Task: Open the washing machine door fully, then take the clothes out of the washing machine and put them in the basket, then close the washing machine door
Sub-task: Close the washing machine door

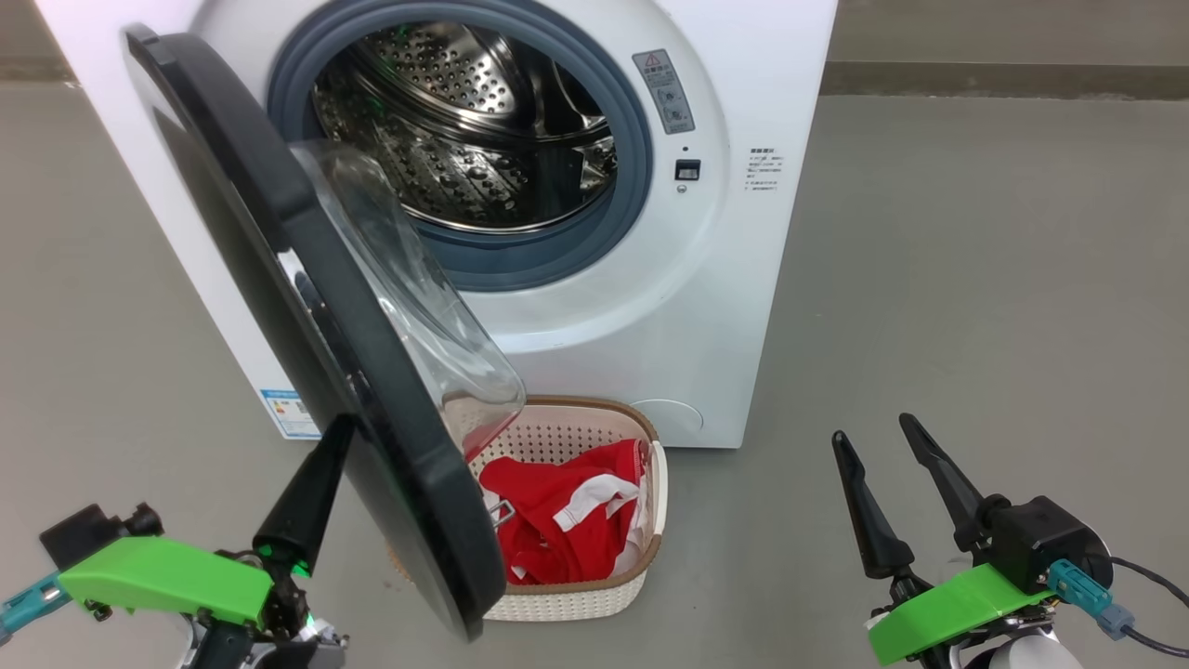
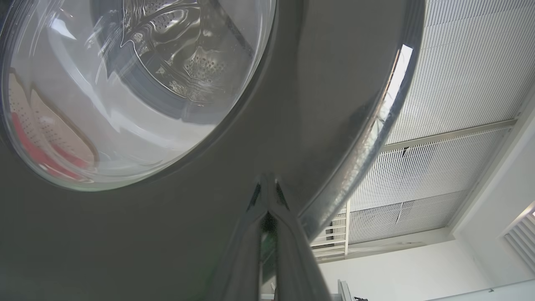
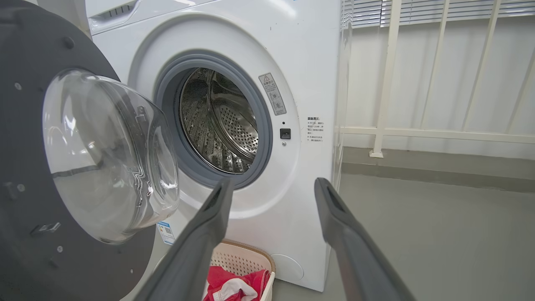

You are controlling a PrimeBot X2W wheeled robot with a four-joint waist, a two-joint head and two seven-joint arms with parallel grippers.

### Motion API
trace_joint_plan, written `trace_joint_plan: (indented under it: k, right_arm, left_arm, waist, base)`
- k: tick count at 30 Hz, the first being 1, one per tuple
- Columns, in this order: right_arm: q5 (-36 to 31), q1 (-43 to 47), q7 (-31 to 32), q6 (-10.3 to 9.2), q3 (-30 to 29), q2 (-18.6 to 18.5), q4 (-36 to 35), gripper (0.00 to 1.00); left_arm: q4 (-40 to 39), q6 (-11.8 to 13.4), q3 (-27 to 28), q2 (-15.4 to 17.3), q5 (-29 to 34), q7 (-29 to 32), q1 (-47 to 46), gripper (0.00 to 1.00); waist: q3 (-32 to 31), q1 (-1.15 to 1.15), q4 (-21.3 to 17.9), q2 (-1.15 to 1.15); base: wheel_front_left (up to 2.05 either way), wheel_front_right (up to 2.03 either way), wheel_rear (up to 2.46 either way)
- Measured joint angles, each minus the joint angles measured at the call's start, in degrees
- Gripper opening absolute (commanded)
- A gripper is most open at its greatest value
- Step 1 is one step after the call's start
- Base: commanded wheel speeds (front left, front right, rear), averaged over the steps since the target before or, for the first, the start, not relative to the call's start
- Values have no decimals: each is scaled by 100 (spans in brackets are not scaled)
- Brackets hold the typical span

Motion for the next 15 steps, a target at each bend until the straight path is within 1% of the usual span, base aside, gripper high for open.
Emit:
trace_joint_plan:
  k: [7, 9, 11, 12, 15]
  right_arm:
    - [0, -3, 0, 0, -3, 0, 4, 100]
    - [-1, -3, 0, 0, -4, 0, 9, 100]
    - [-1, -3, 0, 0, -9, 0, 10, 100]
    - [-1, -3, 0, 0, -10, 0, 10, 100]
    - [-1, -3, 0, 0, -8, 0, 10, 100]
  left_arm:
    - [73, -47, -5, -1, -53, -10, 0, 0]
    - [89, -93, 16, -2, -129, -107, 0, 0]
    - [96, -149, 70, -3, -168, -258, 0, 100]
    - [103, -153, 87, -2, -167, -288, 1, 100]
    - [114, -265, 141, 3, -145, -363, 29, 100]
  waist:
    - [-7, 0, -49, 0]
    - [-18, 0, -50, 0]
    - [-34, 0, -39, 0]
    - [-39, 0, -34, 0]
    - [-53, 0, -24, 0]
  base:
    - [0, 0, 0]
    - [0, 0, 0]
    - [0, 0, 0]
    - [0, 0, 0]
    - [0, 0, 0]
